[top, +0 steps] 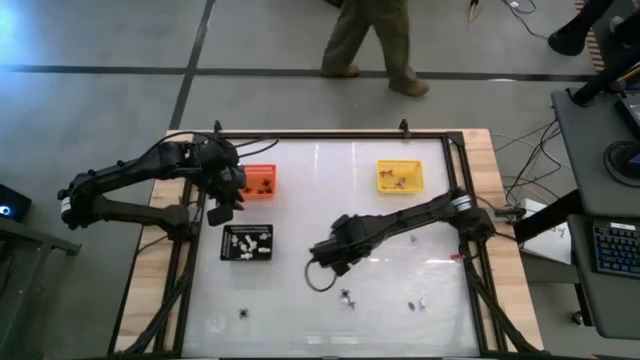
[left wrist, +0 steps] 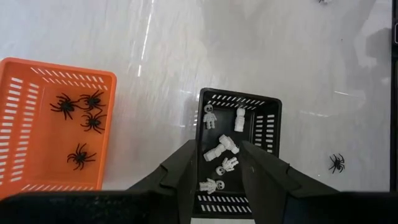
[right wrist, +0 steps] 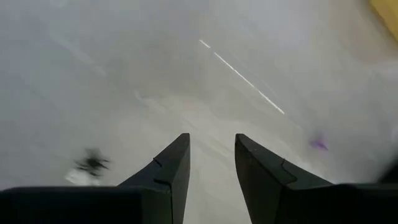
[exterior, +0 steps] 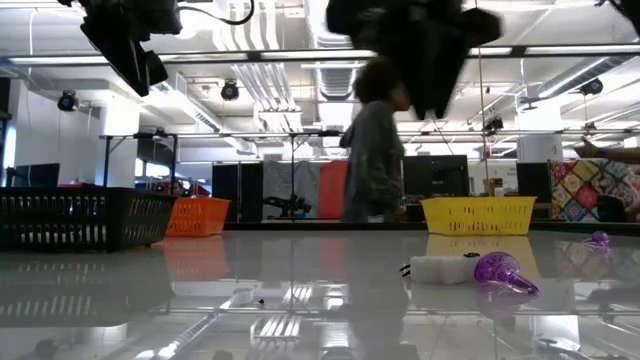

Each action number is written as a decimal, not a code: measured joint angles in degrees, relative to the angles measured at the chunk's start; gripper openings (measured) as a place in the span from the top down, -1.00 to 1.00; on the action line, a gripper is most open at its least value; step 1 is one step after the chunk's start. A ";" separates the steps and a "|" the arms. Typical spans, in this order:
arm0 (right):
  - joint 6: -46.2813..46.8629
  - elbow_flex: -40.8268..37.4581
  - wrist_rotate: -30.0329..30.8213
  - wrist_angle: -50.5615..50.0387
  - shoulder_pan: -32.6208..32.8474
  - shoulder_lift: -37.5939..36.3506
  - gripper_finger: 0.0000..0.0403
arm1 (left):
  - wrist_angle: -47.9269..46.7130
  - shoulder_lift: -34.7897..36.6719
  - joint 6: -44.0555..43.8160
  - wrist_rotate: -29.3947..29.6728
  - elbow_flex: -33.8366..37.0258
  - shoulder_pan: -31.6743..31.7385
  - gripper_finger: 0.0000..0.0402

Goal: Sort Halloween decoration
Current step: Put the violet witch hat into the yellow bin

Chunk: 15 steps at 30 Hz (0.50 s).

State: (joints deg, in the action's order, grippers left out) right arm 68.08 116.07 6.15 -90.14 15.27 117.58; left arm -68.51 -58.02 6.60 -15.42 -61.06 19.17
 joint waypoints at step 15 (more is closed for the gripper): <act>6.91 -36.47 0.08 8.90 0.74 -25.92 0.42 | 2.50 -0.02 0.67 0.00 0.00 0.00 0.49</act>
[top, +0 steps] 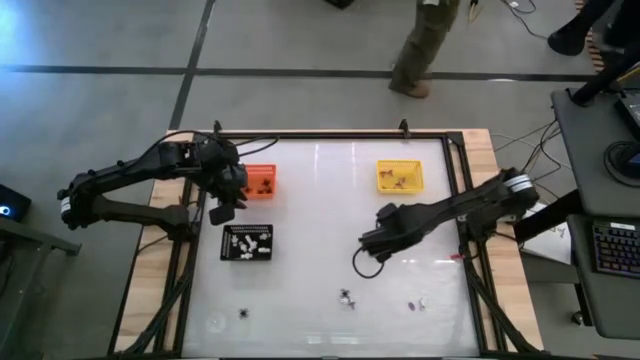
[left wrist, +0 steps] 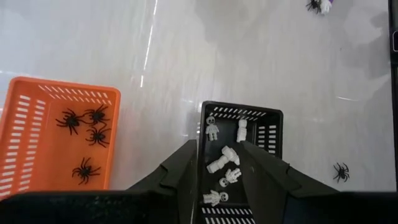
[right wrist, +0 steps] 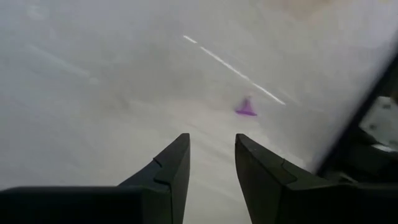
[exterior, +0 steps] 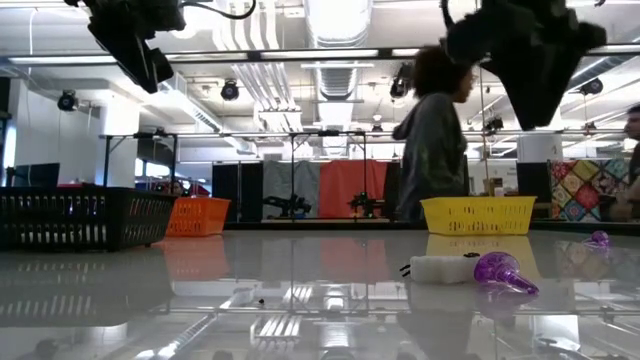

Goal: Sort Halloween decoration
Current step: Put the violet witch hat into the yellow bin

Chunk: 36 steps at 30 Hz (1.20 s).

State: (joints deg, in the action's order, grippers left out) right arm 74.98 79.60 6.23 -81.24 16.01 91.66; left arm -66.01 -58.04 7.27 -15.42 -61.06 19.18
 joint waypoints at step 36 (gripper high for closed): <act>16.35 -33.37 -2.17 25.60 -6.95 -10.71 0.43 | 1.51 -0.02 -3.82 0.00 0.00 0.00 0.49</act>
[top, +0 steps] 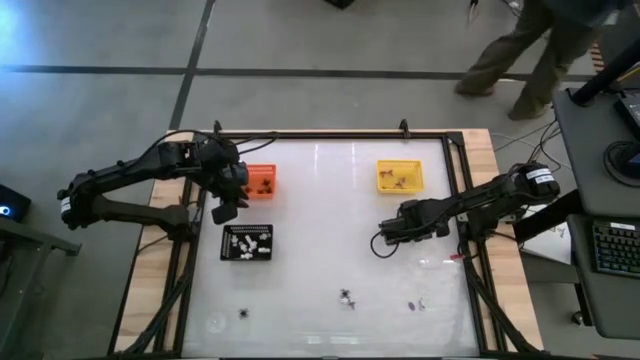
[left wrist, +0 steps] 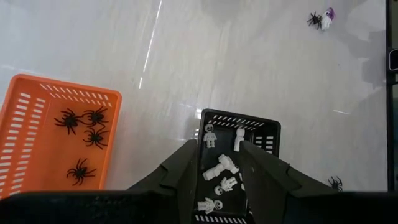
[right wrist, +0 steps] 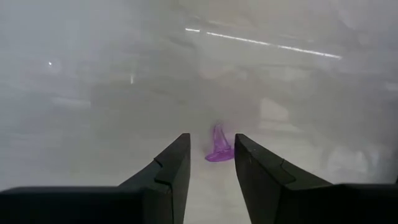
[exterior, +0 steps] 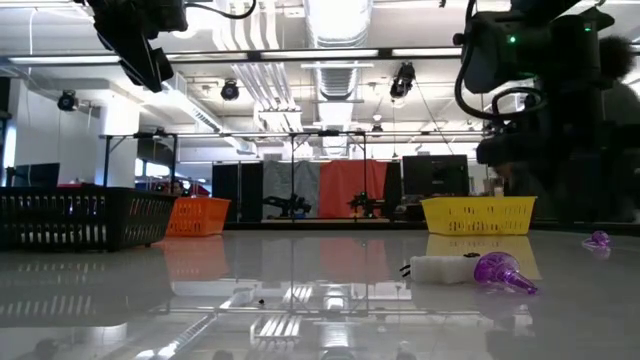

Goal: Sort Halloween decoration
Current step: Put the violet witch hat into the yellow bin

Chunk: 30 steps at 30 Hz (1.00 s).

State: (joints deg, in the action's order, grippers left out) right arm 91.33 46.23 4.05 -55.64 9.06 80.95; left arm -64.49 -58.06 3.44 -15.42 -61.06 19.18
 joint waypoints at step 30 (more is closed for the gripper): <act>21.09 -1.72 -3.02 0.45 0.81 0.16 0.48 | -0.06 0.00 1.76 0.02 0.00 0.00 0.49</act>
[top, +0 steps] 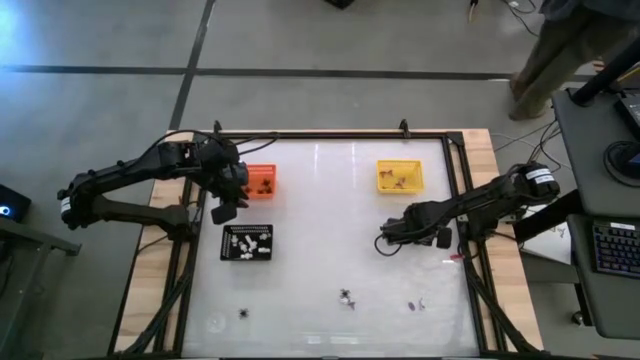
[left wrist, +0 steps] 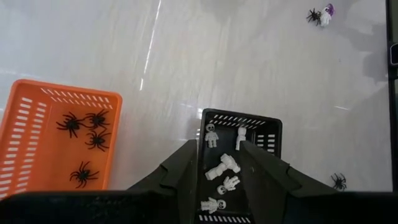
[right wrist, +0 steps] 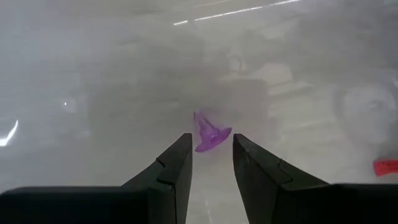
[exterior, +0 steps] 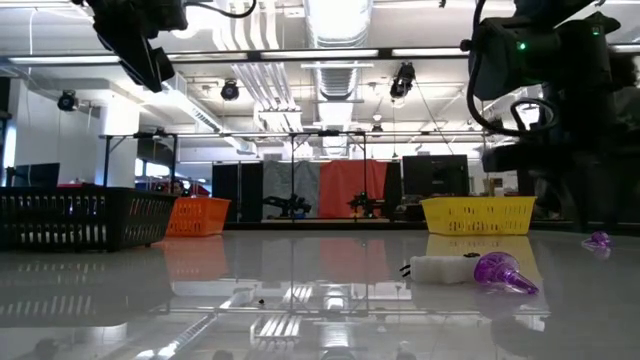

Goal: Sort Halloween decoration
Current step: Put the violet witch hat into the yellow bin

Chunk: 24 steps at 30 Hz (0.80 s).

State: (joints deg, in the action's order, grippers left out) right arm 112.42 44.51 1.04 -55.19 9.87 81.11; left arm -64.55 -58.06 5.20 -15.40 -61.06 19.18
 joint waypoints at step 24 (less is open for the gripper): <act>-3.10 -0.13 0.07 1.13 -0.13 5.76 0.84 | -3.43 0.02 5.26 0.00 0.02 0.00 0.49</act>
State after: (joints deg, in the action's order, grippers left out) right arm 109.31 44.38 1.11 -54.06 9.74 86.86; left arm -67.98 -58.04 10.46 -15.40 -61.04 19.18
